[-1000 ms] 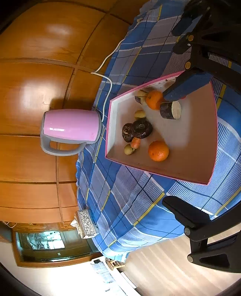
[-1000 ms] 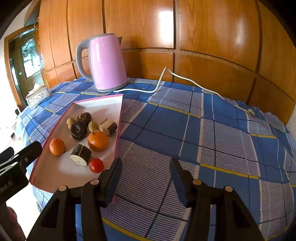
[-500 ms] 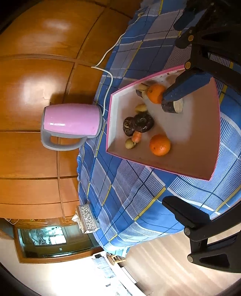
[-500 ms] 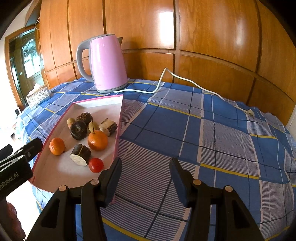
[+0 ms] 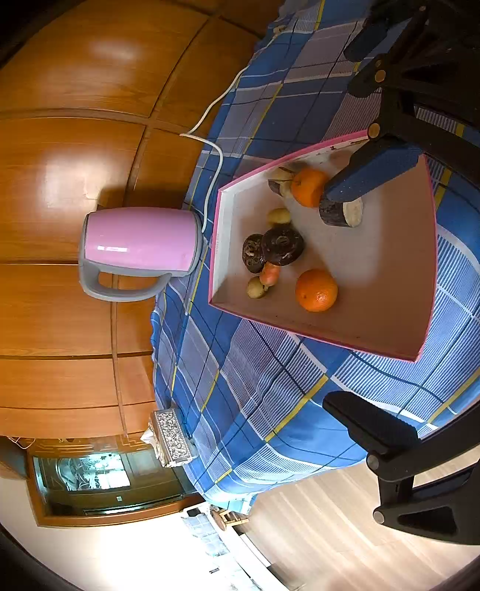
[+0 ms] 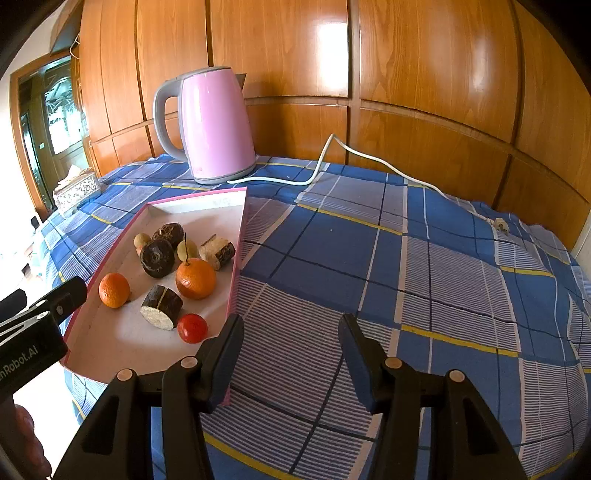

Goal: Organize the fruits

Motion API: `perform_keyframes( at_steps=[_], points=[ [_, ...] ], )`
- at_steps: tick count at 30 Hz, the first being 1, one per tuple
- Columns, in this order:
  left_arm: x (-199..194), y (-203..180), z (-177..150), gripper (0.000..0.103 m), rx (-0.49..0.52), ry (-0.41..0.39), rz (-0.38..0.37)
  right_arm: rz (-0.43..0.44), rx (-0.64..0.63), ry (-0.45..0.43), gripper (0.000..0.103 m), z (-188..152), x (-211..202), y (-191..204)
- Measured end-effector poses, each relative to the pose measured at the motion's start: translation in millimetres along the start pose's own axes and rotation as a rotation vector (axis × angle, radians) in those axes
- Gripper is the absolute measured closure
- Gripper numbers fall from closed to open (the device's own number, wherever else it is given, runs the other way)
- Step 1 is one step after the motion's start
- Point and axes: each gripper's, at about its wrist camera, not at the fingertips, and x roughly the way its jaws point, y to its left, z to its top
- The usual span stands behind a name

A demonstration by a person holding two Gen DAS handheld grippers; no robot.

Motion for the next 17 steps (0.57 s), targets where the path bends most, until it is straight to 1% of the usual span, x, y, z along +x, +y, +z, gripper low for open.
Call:
perform_keyframes(
  at_steps=[12,17],
  points=[
    [0.0,-1.1,-1.6,0.0,0.001,0.007,-0.011,0.0,-0.002,-0.004,0.049,0.4,-2.1,0.3],
    [2.3,0.7,-1.2,0.0,-0.005,0.023,-0.025,0.009,0.004,-0.003,0.049,0.2,-2.5,-2.5]
  ],
)
